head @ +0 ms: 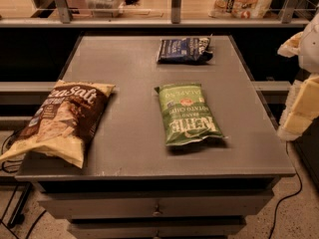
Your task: Move blue chip bag near brown chip bag
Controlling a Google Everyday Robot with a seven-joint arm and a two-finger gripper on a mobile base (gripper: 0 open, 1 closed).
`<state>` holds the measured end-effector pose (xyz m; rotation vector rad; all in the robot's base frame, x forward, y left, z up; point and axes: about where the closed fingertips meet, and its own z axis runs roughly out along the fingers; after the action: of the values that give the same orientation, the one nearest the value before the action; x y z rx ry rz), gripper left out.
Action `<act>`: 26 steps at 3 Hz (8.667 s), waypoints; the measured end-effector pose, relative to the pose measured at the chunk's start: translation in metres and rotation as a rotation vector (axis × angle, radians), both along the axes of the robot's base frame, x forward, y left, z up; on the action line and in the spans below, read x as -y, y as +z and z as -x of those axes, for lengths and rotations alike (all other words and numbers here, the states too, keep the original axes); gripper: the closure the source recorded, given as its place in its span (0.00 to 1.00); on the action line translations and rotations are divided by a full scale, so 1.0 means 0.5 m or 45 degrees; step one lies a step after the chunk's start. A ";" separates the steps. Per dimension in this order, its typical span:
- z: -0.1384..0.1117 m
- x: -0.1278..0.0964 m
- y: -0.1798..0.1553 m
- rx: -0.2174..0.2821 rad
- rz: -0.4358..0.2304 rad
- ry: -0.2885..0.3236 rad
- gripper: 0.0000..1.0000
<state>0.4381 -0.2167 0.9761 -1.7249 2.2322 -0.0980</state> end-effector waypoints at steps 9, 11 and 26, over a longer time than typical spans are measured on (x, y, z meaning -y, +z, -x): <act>-0.466 -0.122 -0.054 0.343 -0.706 -0.200 0.00; -0.605 -0.144 -0.125 0.312 -0.803 -0.370 0.00; -0.315 -0.617 -0.149 -0.109 -1.176 0.324 0.59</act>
Offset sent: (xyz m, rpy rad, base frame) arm 0.0494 0.0069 -0.0025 0.2603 -0.1575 -0.0582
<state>0.5957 0.0919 0.9016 -1.4330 1.6338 0.9211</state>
